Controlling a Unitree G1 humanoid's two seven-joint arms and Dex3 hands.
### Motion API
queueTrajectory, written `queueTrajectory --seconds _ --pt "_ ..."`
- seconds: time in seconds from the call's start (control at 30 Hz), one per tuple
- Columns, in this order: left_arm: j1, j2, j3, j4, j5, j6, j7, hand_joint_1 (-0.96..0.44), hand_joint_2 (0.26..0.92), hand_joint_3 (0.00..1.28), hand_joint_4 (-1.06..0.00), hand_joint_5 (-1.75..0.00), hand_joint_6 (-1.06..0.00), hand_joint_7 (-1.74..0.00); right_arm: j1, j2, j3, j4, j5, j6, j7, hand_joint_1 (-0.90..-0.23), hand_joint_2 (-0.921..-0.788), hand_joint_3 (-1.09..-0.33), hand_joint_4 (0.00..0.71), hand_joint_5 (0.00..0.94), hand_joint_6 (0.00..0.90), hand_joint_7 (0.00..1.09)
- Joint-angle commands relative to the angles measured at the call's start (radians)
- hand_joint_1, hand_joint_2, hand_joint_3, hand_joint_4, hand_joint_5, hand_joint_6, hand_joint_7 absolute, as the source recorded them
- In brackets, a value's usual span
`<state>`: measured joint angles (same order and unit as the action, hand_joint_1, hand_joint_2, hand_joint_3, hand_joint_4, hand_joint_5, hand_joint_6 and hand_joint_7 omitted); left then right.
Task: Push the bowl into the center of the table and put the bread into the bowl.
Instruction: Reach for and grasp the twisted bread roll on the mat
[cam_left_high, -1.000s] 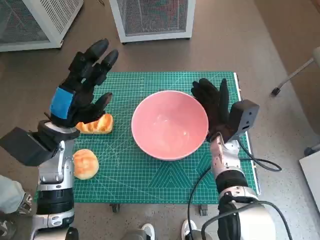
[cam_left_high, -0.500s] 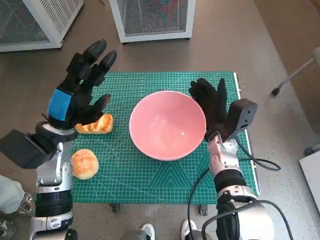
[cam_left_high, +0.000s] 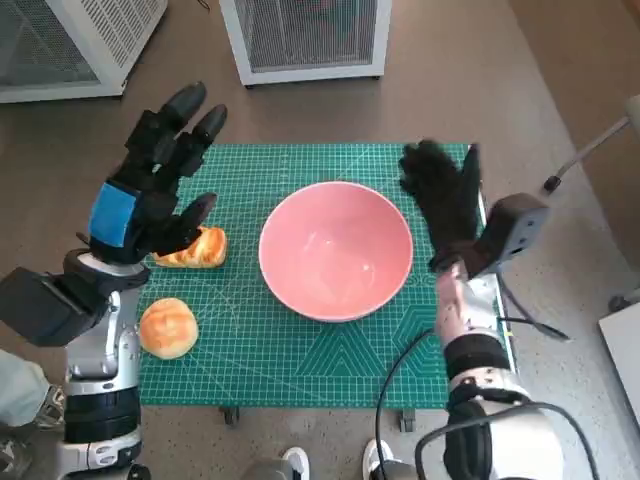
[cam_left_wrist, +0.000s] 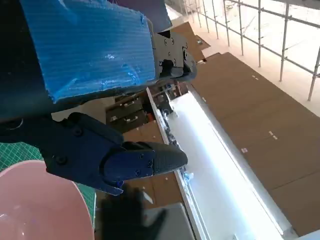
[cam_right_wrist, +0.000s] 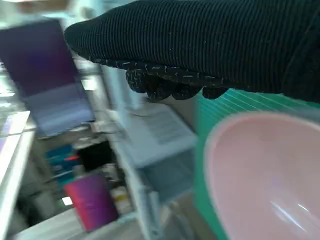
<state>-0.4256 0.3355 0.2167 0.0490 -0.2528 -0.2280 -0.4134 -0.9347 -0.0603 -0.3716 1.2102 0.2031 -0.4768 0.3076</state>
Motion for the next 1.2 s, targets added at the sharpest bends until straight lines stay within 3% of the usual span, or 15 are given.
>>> queueTrajectory --seconds 0.03,0.2,0.33,0.6,0.87,1.2 --pt "0.007 0.015 0.012 -0.03 -0.007 0.017 0.013 -0.64 0.921 0.45 -0.28 0.0 -0.12 -0.37 -0.004 -0.013 0.003 -0.065 0.028 -0.073 0.058 -0.603 -0.921 -0.748 0.153 0.002 0.119 0.21" --pt "0.007 0.016 0.011 -0.044 -0.004 0.027 0.025 -0.64 0.921 0.45 -0.28 0.0 -0.12 -0.37 0.014 -0.019 0.026 -0.176 0.053 -0.141 0.14 -0.608 -0.921 -0.75 0.156 0.005 0.125 0.21" --pt "0.009 0.014 0.008 -0.05 0.003 0.026 0.036 -0.64 0.921 0.45 -0.28 0.0 -0.12 -0.37 0.059 -0.017 0.066 -0.308 0.063 -0.172 0.193 -0.607 -0.921 -0.748 0.162 0.007 0.13 0.22" --pt "0.006 0.018 0.007 -0.053 0.008 0.022 0.044 -0.64 0.921 0.45 -0.28 0.0 -0.12 -0.37 0.159 -0.036 0.143 -0.571 0.095 -0.171 0.283 -0.625 -0.921 -0.746 0.168 0.009 0.131 0.23" --pt "0.0 0.024 0.01 -0.046 0.006 0.014 0.04 -0.64 0.921 0.43 -0.28 0.0 -0.12 -0.38 0.219 -0.058 0.18 -0.71 0.099 -0.151 0.281 -0.625 -0.921 -0.768 0.18 0.011 0.117 0.24" --pt "0.0 0.043 0.016 -0.052 0.018 0.007 0.039 -0.64 0.921 0.41 -0.27 0.0 -0.11 -0.38 0.242 -0.06 0.191 -0.739 0.124 -0.138 0.275 -0.608 -0.921 -0.787 0.186 0.01 0.102 0.26"
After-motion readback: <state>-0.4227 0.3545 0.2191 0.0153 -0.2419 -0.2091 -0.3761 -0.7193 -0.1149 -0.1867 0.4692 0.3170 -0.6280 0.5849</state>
